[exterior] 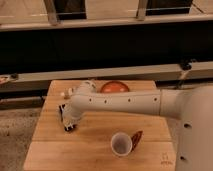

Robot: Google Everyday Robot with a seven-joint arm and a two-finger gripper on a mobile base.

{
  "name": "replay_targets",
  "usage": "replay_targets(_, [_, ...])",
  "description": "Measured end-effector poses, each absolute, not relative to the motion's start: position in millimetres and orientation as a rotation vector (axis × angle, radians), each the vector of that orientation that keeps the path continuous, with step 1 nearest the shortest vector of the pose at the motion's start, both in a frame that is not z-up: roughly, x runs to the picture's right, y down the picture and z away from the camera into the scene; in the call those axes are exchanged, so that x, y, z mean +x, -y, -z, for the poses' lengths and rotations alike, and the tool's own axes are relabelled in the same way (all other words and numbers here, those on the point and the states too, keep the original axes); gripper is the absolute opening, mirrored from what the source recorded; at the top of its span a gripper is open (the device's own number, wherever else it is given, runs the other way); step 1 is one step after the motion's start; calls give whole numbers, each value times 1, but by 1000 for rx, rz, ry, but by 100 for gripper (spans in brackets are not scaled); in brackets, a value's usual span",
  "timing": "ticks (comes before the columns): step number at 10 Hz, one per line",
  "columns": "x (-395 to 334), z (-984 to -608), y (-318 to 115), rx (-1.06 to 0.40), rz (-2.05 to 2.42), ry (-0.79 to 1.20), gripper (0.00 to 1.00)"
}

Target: Knock the eraser over

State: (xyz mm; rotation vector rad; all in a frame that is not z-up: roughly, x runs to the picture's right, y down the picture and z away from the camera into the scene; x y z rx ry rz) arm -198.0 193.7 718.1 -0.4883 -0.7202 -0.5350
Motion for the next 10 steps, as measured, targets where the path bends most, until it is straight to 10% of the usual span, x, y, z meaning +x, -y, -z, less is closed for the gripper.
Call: replay_targets(10, [-209,-721,-170,-519,505,737,2])
